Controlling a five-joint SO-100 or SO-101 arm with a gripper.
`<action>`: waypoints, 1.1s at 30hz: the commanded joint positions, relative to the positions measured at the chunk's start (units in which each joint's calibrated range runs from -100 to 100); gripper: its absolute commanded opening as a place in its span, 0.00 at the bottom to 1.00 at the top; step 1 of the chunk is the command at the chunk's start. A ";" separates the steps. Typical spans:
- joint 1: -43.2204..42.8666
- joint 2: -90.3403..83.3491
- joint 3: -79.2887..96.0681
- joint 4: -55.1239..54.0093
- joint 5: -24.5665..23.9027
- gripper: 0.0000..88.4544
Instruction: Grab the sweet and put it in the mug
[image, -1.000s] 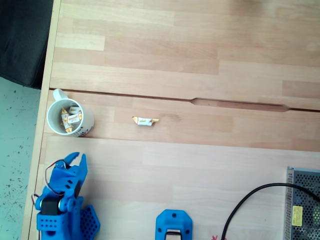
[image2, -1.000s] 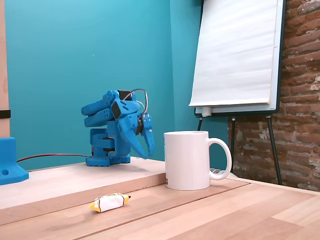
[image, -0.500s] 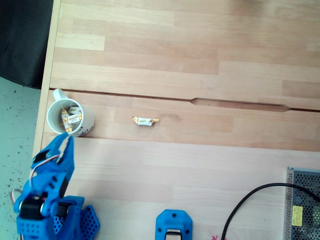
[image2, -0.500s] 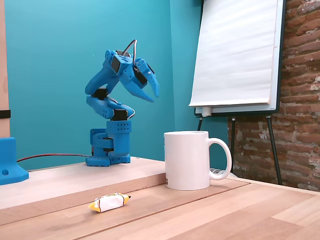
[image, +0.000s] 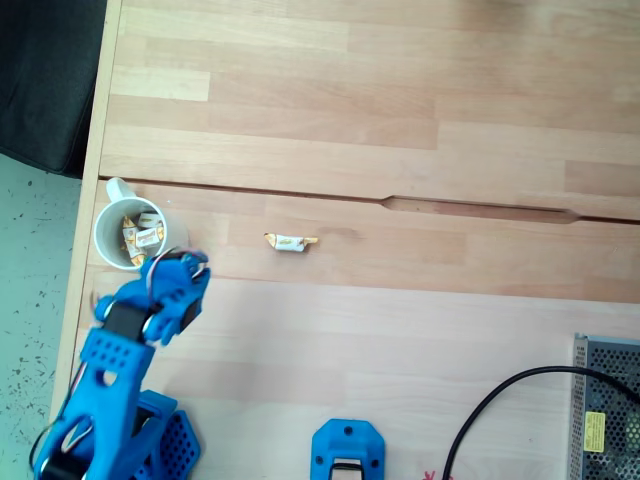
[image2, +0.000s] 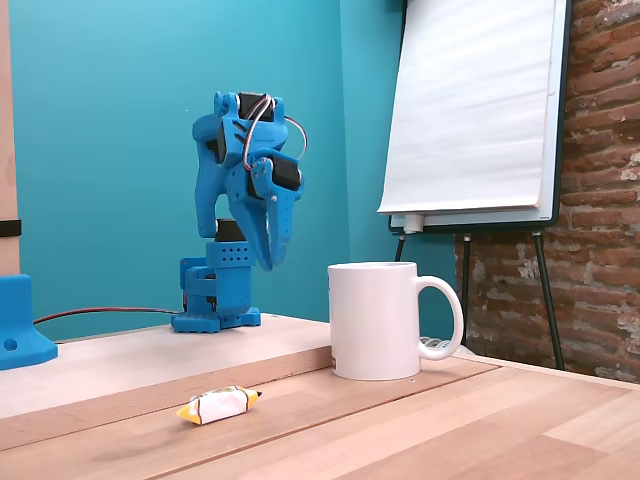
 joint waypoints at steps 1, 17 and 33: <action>2.50 7.05 -8.15 -0.73 -0.10 0.06; 8.09 35.88 -33.75 -0.73 2.88 0.06; 11.43 46.90 -39.10 -0.73 7.28 0.07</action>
